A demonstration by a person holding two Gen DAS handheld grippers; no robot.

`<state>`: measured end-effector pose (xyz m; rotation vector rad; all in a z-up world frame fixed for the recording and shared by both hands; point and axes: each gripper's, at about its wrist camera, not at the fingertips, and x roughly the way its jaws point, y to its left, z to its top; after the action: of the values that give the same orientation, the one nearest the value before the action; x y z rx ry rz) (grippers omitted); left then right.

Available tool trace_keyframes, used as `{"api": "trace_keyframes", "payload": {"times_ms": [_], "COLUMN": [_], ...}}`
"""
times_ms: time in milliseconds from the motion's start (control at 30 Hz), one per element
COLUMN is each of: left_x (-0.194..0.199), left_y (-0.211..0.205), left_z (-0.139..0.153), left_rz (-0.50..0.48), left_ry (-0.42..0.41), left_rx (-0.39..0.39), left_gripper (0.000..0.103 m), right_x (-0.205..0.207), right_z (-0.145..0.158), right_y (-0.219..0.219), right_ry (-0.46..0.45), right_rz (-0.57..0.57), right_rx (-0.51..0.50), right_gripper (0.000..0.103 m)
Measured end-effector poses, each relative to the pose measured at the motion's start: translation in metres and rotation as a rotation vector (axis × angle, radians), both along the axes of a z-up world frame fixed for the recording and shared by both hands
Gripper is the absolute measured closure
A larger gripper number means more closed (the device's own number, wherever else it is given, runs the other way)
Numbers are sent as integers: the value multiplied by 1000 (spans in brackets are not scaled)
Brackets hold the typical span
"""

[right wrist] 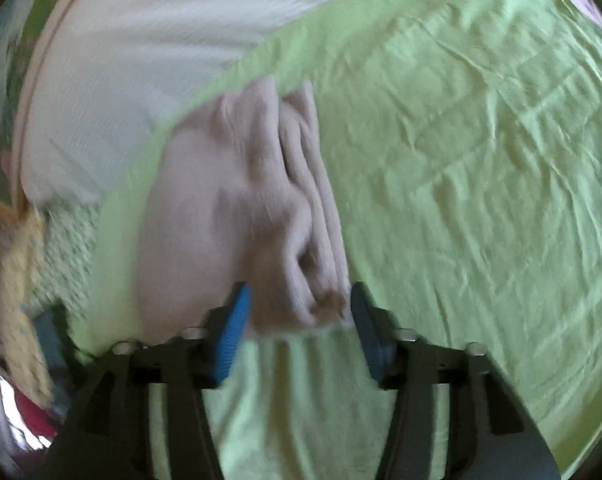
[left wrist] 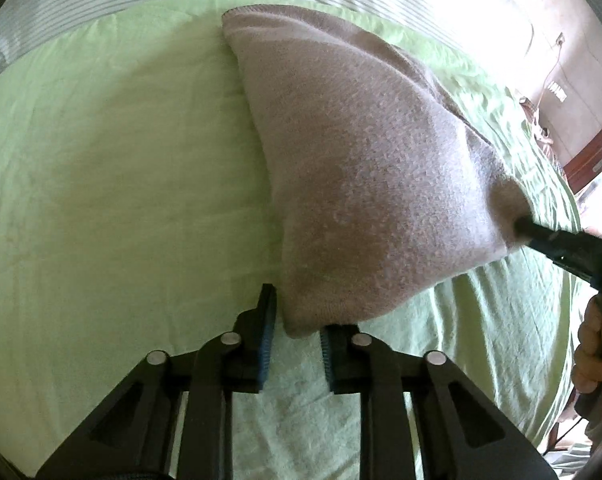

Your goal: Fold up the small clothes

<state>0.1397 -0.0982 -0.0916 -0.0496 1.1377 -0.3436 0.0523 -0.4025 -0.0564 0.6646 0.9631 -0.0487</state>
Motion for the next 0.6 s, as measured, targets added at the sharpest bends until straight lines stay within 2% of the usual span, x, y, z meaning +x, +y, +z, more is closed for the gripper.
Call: {"api": "trace_keyframes", "payload": {"times_ms": [33,133,167,267,400,500,567,600], "left_x": [-1,-3,-4,-6,-5,-5,-8,-10], "left_y": [0,0,0,-1,5,15,26,31], "left_z": [1,2,-1,-10,-9,-3,5,8], "left_rz": [0,-1,-6,-19,-21,-11,5,14], "left_ry": [-4,-4,2,24,51,76,80,78], "left_rx": [-2,-10,-8,5,-24,-44,-66,-67], "left_gripper": [89,92,92,93,92,81,56,52], "right_x": [0,-4,-4,-5,-7,-4,-9,-11], "right_z": [-2,7,4,-16,-13,-4,3,9], "right_y": [-2,-3,-4,-9,-4,-5,-8,-10], "right_ry": [17,-14,-3,51,71,75,62,45], "right_rz": [12,-2,1,-4,-6,-22,-33,-43], "right_rx": [-13,-67,-92,-68,-71,-56,-45,-43], "right_gripper": [91,95,96,96,95,84,72,71]}}
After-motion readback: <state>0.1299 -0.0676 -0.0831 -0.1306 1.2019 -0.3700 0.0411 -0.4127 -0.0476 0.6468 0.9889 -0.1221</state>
